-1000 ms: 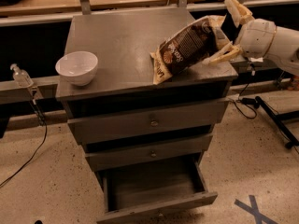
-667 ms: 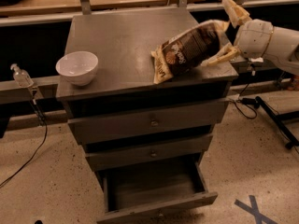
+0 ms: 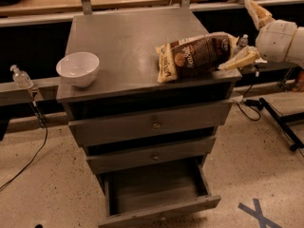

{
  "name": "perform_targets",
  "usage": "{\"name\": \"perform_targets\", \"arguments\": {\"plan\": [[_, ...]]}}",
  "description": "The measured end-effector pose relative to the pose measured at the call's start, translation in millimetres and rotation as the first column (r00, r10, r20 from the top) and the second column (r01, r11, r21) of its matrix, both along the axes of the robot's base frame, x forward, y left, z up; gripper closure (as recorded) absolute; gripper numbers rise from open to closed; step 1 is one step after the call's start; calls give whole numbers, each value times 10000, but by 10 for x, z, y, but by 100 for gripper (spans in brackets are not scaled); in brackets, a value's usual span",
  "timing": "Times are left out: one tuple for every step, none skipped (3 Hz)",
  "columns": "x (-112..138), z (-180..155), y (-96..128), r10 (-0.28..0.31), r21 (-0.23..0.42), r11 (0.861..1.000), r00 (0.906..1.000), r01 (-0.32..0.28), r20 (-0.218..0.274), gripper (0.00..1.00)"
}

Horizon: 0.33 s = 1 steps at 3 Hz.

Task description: Pick brown chip bag from bottom drawer and place on counter

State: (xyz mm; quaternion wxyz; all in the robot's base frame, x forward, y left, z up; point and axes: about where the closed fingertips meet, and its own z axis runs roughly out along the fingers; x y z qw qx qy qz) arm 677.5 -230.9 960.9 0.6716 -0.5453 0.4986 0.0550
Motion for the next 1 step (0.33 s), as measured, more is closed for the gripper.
{"name": "perform_targets", "arguments": {"plan": [[22, -12, 4, -80, 26, 10000, 10000, 80, -4, 0]]}}
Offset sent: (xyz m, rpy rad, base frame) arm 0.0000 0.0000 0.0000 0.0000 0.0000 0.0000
